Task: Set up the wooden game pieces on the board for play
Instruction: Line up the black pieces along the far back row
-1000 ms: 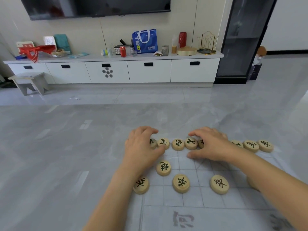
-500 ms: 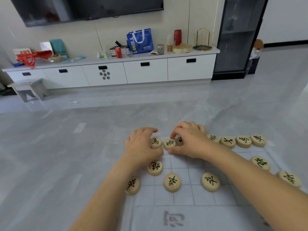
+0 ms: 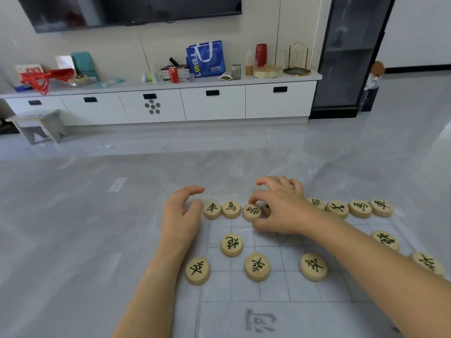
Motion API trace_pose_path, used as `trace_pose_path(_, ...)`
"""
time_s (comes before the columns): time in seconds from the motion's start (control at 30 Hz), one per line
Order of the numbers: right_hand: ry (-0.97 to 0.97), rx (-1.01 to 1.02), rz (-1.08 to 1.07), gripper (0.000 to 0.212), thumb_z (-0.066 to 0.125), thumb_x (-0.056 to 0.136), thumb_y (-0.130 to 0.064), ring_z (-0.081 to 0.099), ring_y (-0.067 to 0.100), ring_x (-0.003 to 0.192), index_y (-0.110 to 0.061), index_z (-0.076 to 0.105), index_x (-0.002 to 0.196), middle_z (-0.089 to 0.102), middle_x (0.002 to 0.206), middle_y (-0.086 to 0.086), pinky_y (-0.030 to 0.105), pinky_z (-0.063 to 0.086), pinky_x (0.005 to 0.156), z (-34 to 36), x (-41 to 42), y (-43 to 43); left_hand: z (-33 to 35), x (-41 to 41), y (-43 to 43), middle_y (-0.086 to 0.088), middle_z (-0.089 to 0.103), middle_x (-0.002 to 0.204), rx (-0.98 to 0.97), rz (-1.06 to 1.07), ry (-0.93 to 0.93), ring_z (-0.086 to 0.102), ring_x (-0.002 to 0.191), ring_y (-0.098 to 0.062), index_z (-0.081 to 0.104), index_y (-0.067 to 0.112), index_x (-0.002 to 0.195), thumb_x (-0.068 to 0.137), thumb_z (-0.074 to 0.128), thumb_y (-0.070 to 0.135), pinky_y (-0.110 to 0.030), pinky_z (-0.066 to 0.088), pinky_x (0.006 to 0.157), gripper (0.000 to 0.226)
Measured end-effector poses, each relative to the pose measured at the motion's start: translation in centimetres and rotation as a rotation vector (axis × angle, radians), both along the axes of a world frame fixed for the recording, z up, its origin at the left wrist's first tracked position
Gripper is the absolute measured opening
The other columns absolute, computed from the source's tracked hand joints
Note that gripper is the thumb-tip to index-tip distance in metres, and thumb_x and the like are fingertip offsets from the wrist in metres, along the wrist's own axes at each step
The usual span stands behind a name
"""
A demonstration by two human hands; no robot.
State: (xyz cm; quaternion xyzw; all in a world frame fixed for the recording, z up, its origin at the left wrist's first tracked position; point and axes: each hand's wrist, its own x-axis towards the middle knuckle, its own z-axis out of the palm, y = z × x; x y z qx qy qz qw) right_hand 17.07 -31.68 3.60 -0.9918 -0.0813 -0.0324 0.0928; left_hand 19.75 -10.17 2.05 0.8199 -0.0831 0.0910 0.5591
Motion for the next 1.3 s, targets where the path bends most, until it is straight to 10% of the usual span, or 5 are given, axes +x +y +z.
trace_pose_path(0.23,0.017,-0.014,-0.011,0.048,0.056,0.075,-0.057,0.017,0.017,0.134,-0.039,0.052,0.119,0.026,0.146,-0.006,0.040,0.007,0.107,0.0,-0.1,0.0,-1.0,0.5,0.3,0.004,0.056,0.074,0.085,0.021,0.031,0.046,0.046,-0.002,0.067,0.024,0.105,0.076,0.047,0.021,-0.012,0.036,0.048,0.035)
trace_pose_path(0.4,-0.044,-0.027,-0.052,0.039,0.056,0.073,-0.063,0.021,0.015,0.132,-0.034,0.059,0.098,0.032,0.142,-0.007,0.040,0.010,0.106,-0.1,0.0,0.1,-1.3,0.6,0.3,0.002,0.064,0.087,0.181,0.041,0.024,0.056,0.065,-0.017,0.066,0.024,0.108,0.083,0.050,0.007,-0.010,0.040,0.054,0.033)
trace_pose_path(1.07,-0.016,0.046,-0.088,0.052,0.059,0.072,-0.060,0.026,0.014,0.129,-0.037,0.052,0.118,0.037,0.136,-0.010,0.037,0.015,0.103,-0.4,0.5,0.1,-1.1,0.4,0.1,0.007,0.056,0.110,0.236,0.046,0.041,0.047,0.081,0.009,0.060,0.021,0.120,0.087,0.048,0.008,-0.013,0.035,0.070,0.038)
trace_pose_path(1.3,0.099,0.077,-0.191,0.062,0.065,0.070,-0.054,0.027,0.015,0.128,-0.038,0.045,0.127,0.039,0.133,-0.011,0.036,0.018,0.103,0.2,-1.0,-3.7,-1.1,0.3,0.0,0.002,0.060,0.122,0.232,0.047,0.079,0.049,0.099,-0.006,0.059,0.018,0.123,0.087,0.048,0.007,-0.025,0.037,0.085,0.039)
